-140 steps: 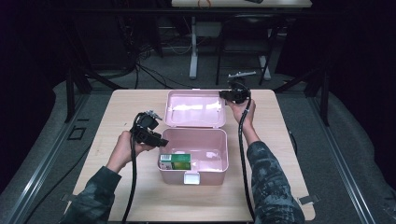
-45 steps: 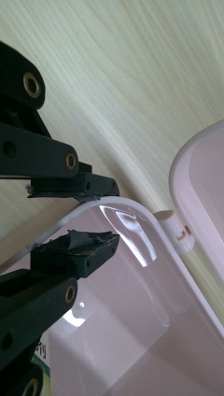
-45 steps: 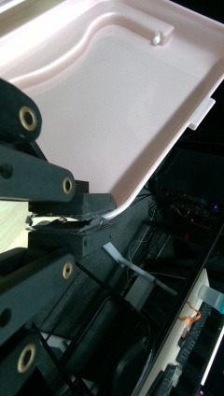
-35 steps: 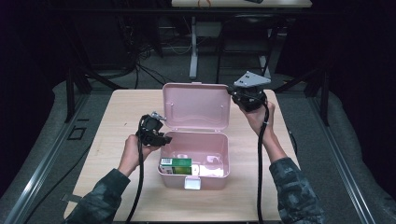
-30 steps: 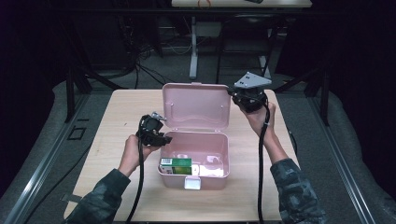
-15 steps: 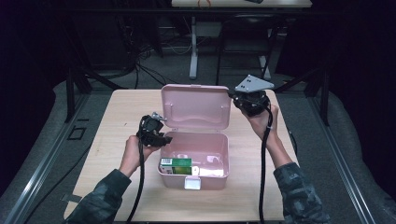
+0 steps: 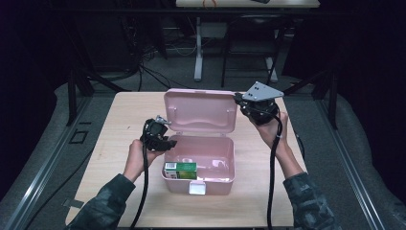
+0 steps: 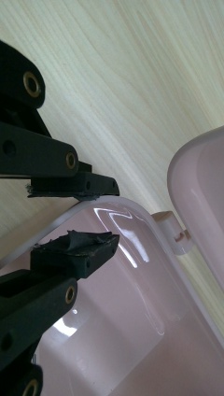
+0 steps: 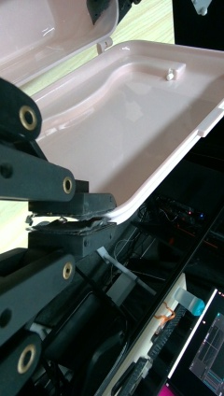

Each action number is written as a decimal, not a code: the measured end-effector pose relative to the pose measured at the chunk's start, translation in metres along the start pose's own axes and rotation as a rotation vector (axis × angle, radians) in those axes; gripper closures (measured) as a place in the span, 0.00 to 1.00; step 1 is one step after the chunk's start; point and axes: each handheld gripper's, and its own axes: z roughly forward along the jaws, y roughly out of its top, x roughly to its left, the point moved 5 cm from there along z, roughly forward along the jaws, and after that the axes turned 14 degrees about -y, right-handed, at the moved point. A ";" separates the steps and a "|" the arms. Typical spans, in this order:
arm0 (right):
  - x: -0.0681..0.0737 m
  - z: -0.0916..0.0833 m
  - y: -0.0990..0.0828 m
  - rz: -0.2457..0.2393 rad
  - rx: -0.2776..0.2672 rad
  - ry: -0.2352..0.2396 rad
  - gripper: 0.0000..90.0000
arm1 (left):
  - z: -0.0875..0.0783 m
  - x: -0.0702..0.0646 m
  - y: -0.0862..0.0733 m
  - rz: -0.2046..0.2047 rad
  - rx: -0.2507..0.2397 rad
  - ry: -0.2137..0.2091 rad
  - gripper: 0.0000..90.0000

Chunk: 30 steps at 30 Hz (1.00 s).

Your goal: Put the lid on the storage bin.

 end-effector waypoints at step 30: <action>0.010 -0.026 0.001 -0.035 -0.017 0.009 0.94 | 0.001 0.000 -0.005 0.019 -0.054 -0.036 0.72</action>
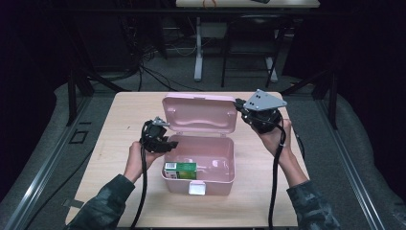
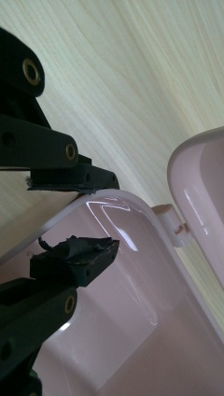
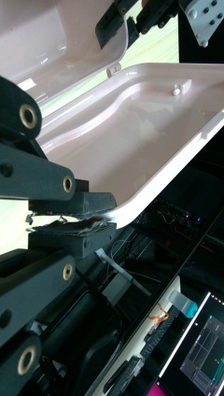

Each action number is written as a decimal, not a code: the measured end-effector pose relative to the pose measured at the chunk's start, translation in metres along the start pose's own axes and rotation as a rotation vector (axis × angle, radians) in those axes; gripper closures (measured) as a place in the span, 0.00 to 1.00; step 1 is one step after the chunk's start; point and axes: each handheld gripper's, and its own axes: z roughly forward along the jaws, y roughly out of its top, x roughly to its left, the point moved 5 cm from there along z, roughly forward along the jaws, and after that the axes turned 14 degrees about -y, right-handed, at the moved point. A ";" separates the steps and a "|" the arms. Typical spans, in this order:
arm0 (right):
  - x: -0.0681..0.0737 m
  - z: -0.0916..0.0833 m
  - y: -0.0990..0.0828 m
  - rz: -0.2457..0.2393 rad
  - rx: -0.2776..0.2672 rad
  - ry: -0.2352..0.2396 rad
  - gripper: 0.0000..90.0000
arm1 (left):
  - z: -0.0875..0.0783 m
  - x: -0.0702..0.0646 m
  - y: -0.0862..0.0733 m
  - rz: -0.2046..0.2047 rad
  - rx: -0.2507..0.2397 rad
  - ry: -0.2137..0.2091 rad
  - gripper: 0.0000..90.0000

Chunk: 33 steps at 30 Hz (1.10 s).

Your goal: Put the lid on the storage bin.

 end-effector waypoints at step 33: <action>0.020 -0.038 -0.005 -0.040 -0.006 0.025 0.92 | -0.058 -0.007 -0.010 0.031 -0.100 -0.029 0.51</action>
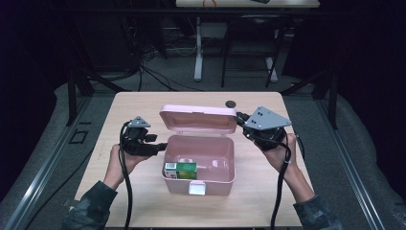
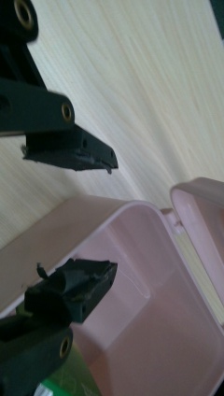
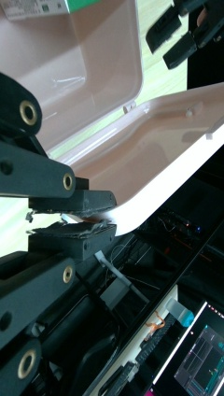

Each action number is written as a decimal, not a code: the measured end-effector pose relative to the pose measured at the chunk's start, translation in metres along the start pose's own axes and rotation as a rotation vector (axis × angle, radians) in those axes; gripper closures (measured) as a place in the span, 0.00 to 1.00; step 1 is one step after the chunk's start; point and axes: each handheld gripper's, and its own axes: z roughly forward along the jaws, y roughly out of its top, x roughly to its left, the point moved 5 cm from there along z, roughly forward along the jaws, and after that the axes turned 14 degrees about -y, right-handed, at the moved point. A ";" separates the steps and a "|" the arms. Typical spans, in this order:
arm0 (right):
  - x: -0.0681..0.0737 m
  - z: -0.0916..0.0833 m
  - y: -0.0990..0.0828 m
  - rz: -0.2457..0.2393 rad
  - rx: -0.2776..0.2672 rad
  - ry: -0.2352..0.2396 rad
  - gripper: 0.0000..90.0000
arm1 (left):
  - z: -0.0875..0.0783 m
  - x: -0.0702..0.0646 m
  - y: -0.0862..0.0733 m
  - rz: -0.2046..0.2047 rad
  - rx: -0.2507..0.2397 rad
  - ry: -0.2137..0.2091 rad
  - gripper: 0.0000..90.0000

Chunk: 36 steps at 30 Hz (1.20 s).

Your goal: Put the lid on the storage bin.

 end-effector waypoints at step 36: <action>0.034 -0.043 -0.030 0.077 0.030 0.096 0.87 | -0.022 -0.031 0.007 0.046 -0.169 -0.080 1.00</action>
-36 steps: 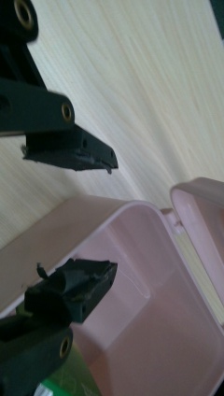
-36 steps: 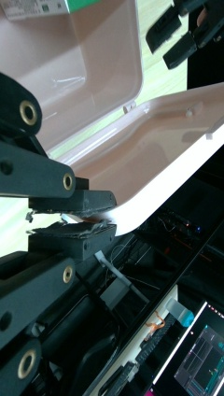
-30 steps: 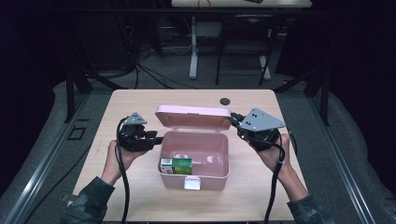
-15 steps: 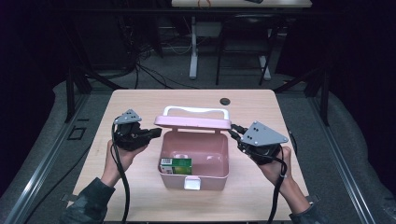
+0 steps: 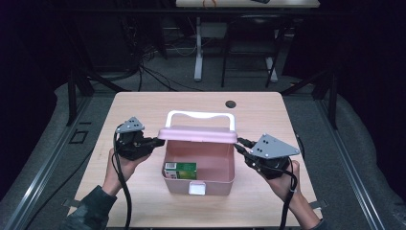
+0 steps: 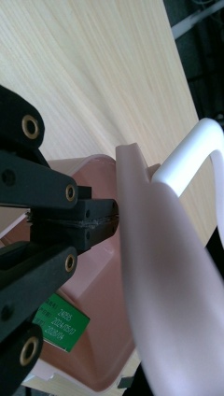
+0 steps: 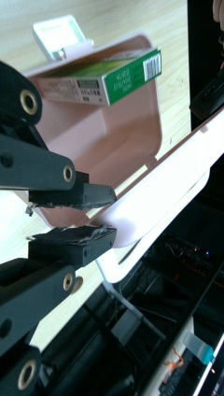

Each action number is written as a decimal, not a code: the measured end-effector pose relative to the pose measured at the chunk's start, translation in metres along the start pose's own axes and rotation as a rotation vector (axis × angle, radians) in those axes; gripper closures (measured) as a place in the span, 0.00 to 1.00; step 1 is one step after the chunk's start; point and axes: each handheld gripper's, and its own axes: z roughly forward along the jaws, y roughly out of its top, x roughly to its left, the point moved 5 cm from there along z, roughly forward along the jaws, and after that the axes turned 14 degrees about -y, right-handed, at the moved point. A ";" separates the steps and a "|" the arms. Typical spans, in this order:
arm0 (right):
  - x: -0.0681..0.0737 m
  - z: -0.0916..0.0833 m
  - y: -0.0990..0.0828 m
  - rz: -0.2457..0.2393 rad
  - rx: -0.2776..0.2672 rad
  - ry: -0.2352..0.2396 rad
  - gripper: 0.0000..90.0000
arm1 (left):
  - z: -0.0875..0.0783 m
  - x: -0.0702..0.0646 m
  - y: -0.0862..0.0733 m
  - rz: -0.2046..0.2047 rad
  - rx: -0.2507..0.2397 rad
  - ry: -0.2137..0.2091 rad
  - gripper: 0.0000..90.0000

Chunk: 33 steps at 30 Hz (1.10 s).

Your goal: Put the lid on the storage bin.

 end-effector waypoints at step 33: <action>0.023 0.003 -0.041 0.210 0.138 0.194 0.53 | 0.004 -0.011 -0.032 -0.009 0.102 -0.049 0.95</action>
